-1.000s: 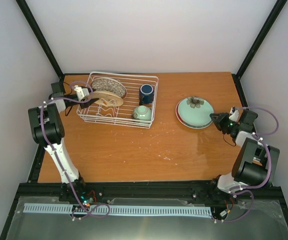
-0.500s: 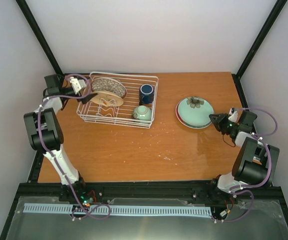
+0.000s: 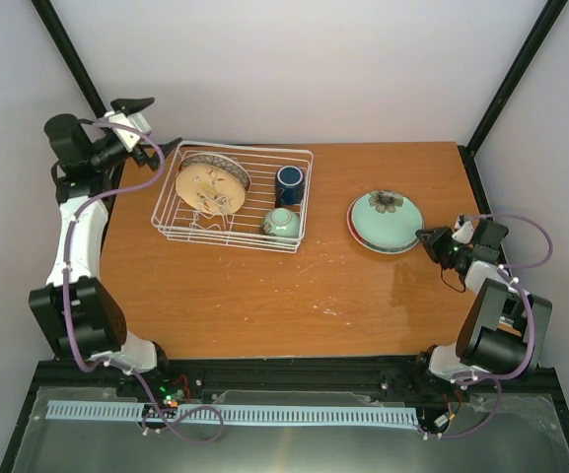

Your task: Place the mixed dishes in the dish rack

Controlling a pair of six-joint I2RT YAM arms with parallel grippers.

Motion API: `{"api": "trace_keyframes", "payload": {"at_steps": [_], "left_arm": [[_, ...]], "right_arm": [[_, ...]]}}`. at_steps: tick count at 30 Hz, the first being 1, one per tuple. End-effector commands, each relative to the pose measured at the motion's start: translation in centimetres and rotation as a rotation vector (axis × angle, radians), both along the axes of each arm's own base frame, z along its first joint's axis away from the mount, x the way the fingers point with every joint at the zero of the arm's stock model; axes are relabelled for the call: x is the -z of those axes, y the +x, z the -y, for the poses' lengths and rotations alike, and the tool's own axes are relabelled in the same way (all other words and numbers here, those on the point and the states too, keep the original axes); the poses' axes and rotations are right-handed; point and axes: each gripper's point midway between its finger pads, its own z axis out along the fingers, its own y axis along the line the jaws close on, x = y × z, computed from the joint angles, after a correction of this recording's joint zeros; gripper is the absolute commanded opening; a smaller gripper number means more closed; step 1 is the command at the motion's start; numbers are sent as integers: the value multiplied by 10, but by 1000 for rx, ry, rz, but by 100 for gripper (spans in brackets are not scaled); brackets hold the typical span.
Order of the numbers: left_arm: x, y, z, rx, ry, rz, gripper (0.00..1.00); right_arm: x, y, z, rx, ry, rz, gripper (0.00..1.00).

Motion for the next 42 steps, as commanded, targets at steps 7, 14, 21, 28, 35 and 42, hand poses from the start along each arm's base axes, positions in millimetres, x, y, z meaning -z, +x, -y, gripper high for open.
{"api": "trace_keyframes", "payload": {"at_steps": [7, 14, 21, 28, 35, 42], "left_arm": [[-68, -93, 68, 274, -232, -107, 100], [-39, -104, 151, 435, -257, -322, 100], [-7, -85, 196, 443, -239, -428, 100], [37, -69, 245, 421, -178, -547, 100], [63, -55, 287, 397, -187, -709, 100], [78, -43, 306, 323, -126, -739, 100]], "right_arm": [[-9, -11, 13, 37, -156, -27, 21], [8, -17, 24, 73, -208, -131, 21], [23, -6, 20, 54, -144, -158, 21], [32, 12, 12, 27, -122, -175, 21], [26, 24, 9, 17, -154, -175, 21], [29, 28, 10, 17, -180, -208, 21]]}}
